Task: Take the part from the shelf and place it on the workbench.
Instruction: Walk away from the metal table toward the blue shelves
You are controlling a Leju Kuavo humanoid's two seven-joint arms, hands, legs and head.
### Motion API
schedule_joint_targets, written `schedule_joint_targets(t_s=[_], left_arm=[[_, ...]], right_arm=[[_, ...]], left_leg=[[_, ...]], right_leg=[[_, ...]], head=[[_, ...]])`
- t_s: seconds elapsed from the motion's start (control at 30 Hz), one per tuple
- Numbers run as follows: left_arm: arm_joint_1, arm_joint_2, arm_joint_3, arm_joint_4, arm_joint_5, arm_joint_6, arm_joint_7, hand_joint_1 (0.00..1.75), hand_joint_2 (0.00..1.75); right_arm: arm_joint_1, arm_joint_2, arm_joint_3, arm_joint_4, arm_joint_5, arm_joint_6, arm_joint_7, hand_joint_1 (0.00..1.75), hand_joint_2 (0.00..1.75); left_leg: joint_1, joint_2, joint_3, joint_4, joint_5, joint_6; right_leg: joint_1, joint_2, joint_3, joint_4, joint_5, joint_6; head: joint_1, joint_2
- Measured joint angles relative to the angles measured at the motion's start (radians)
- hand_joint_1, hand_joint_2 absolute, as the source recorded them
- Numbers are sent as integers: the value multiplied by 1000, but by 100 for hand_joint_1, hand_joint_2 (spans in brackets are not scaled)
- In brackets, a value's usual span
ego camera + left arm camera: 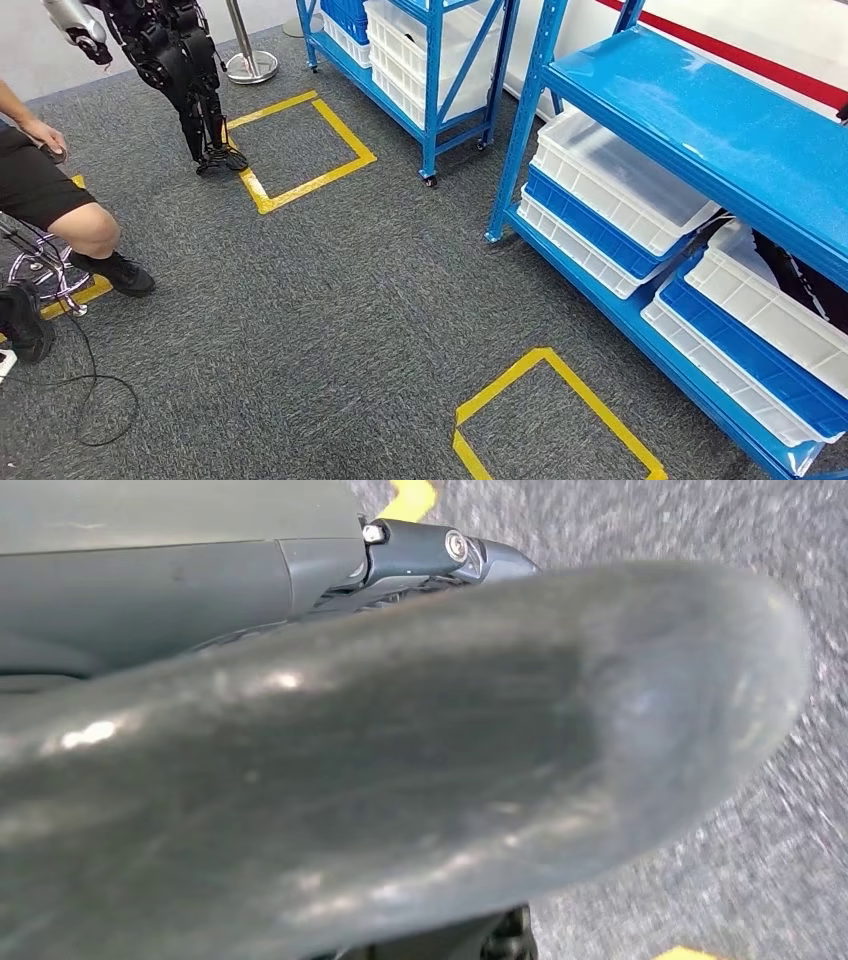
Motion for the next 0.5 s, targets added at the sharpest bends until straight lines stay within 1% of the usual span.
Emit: schedule_joint_targets(t_s=[0.03, 0.07, 0.1, 0.13, 0.17, 0.2, 0.23, 0.27, 0.3, 0.33, 0.37, 0.4, 0.43, 0.47, 0.5], left_arm=[[0, 0, 0, 0, 0, 0, 0, 0, 0], [0, 0, 0, 0, 0, 0, 0, 0, 0], [0, 0, 1, 0, 0, 0, 0, 0, 0], [1, 0, 2, 0, 0, 0, 0, 0, 0], [2, 0, 3, 0, 0, 0, 0, 0, 0], [2, 0, 4, 0, 1, 0, 0, 0, 0], [1, 0, 5, 0, 1, 0, 0, 0, 0], [1, 0, 5, 0, 1, 0, 0, 0, 0], [1, -1, 6, 0, 1, 0, 0, 0, 0], [1, -1, 6, 0, 1, 0, 0, 0, 0], [2, 0, 6, 0, 1, 0, 1, 0, 0], [2, 0, 6, 0, 1, 0, 1, 0, 0], [1, 0, 6, 0, 1, 0, 1, 0, 0], [0, 0, 6, 0, 2, 0, 1, 0, 0], [-1, 0, 7, 0, 2, 0, 1, 0, 0]], right_arm=[[0, 0, 0, 0, 0, 0, 0, 0, 0], [-1, 0, 0, 0, 0, 0, 0, 0, 0], [-2, 0, 0, 0, 0, 0, 0, 0, 0], [-4, 0, 0, 0, 0, 0, 0, 0, 0], [-4, 0, 0, 0, 1, 0, 0, 0, 0], [-3, 0, 0, 0, 1, 0, 0, 0, 0], [-2, 0, 0, 0, 2, 0, 1, 0, 0], [-1, 0, 0, 0, 3, 0, 1, 0, 0], [-2, -1, 0, 0, 3, 0, 1, 0, 0], [-4, -1, 0, 0, 3, 0, 1, 0, 0], [-6, -1, 0, 0, 3, 0, 1, 0, 0], [-8, -1, 0, 0, 3, 0, 1, 0, 0], [-9, -1, 0, 0, 3, 0, 1, 0, 0], [-8, -1, 0, 0, 4, 0, 1, 0, 0], [-8, -1, 0, 0, 5, 0, 1, 0, 0]], left_leg=[[1, 12, 1, -5, 3, 8], [1, 26, 2, -8, 5, 14], [-2, 40, 2, -10, 5, 19], [-4, 55, 1, -10, 4, 21], [-6, 70, 1, -10, 2, 22], [-7, 84, 1, -10, 1, 23], [-7, 97, 2, -10, 0, 22], [-7, 109, 3, -9, -1, 20], [-8, 120, 6, -9, -3, 17], [-11, 130, 9, -9, -8, 12], [-14, 140, 14, -8, -12, 6], [-17, 151, 19, -8, -16, -1], [-18, 162, 25, -10, -20, -7], [-16, 172, 31, -11, -23, -13], [-13, 165, 35, -7, -29, -20]], right_leg=[[2, -23, -15, 27, -14, 0], [3, -53, -41, 76, -39, -3], [4, -86, -76, 143, -69, -7], [3, -105, -114, 216, -99, -9], [1, -113, -143, 271, -117, -7], [0, -118, -154, 292, -120, 0], [-1, -122, -143, 270, -106, 9], [-2, -132, -110, 208, -82, 19], [-2, -159, -66, 128, -56, 25], [0, -187, -26, 60, -33, 26], [3, -208, -1, 15, -18, 23], [6, -220, 8, -3, -11, 15], [9, -213, 7, -3, -7, 7], [8, -198, 8, -4, -3, -1], [6, -185, 11, -6, -1, -7]], head=[[1, 0], [3, 0], [4, 0], [5, 0], [5, 0], [5, 0], [6, 0], [6, 0], [6, 0], [7, 0], [6, 0], [6, 0], [5, 0], [5, 0], [5, 0]])
